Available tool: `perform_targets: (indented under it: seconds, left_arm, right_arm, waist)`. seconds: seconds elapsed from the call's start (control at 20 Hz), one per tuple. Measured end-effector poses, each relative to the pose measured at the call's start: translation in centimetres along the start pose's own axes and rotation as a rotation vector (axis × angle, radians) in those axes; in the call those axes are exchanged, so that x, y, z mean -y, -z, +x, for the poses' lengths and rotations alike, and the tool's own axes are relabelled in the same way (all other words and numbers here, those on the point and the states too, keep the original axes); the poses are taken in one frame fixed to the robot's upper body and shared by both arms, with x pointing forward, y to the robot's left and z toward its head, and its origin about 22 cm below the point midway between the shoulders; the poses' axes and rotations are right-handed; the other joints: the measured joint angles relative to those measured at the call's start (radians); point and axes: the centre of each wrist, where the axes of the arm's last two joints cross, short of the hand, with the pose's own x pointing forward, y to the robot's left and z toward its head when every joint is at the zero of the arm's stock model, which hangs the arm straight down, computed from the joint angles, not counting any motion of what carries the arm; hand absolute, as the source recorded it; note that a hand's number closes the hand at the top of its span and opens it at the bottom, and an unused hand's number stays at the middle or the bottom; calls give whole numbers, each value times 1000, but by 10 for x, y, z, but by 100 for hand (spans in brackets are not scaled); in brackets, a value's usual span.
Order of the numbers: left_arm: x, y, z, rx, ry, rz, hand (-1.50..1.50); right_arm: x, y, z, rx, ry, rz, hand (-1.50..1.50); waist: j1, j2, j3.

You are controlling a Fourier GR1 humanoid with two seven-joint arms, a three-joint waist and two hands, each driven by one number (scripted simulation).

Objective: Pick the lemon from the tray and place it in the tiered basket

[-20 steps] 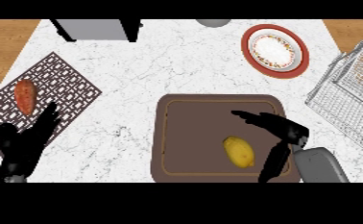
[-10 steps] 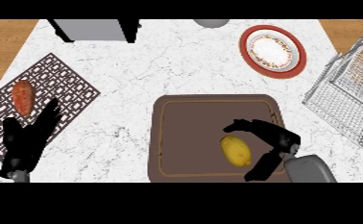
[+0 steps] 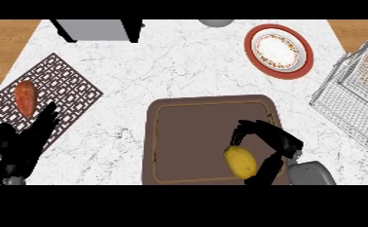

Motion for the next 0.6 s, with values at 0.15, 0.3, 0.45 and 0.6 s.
perform_targets:
  seconds: [0.15,0.3,0.45,0.6]
  left_arm:
    - [3,-1,-1,2,3,-4,0]
    - [3,0,2,8,14,-7,0]
    - [4,2,5,15,18,-11,0]
    - [8,3,7,16,23,-26,0]
  right_arm:
    - [7,7,14,-71,-4,-118,150]
    - [20,17,29,-253,-35,-339,150]
    - [39,21,46,-442,-76,-567,150]
    - [52,32,75,-590,-106,-776,150]
  waist:
    - [5,3,2]
    - [17,9,3]
    - [23,10,0]
    - [40,12,0]
